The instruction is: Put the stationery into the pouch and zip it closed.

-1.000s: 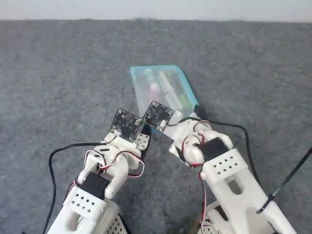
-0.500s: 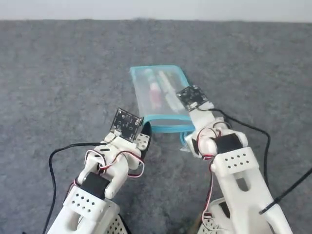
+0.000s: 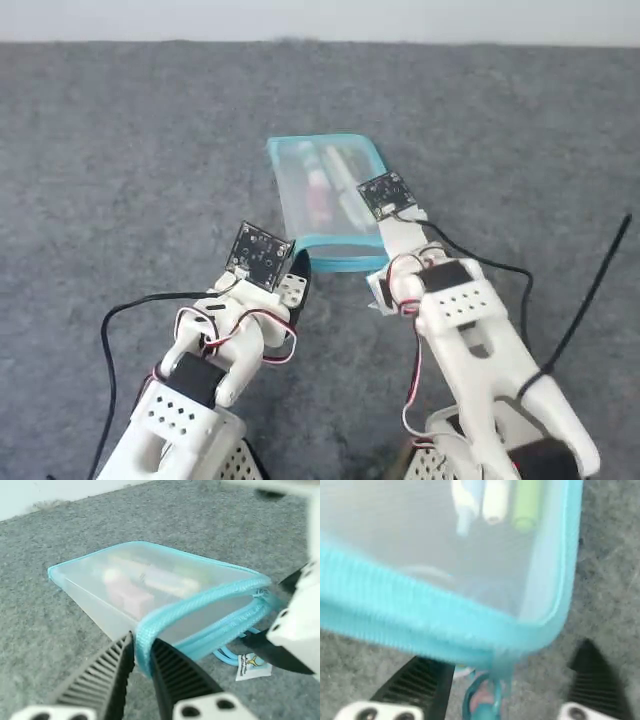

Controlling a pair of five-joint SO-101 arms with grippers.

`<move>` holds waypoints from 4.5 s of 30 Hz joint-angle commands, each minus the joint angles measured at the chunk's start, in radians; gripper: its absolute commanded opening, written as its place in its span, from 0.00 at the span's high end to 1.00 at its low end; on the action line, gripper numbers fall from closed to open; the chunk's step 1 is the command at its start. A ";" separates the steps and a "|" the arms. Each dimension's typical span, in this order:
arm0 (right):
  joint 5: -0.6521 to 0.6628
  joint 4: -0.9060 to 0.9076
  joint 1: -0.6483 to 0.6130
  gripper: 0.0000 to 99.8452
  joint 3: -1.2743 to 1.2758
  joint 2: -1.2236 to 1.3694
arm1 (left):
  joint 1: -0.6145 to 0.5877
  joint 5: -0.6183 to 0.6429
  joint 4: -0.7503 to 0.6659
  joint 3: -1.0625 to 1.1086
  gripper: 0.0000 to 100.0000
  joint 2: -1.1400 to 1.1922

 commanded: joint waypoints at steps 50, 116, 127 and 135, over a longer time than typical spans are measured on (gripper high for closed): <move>0.273 0.460 -0.219 0.73 -0.101 -0.503 | -0.055 -0.003 -0.017 -0.012 0.99 0.000; 0.328 0.018 -0.093 1.00 -0.146 -0.061 | -0.051 -0.002 -0.018 -0.005 0.99 0.000; 0.239 0.024 -0.084 0.99 -0.199 -0.048 | -0.058 -0.005 -0.015 -0.013 0.97 -0.008; 0.161 0.097 0.024 0.99 -0.347 -0.047 | -0.127 -0.017 0.097 -0.094 0.81 -0.008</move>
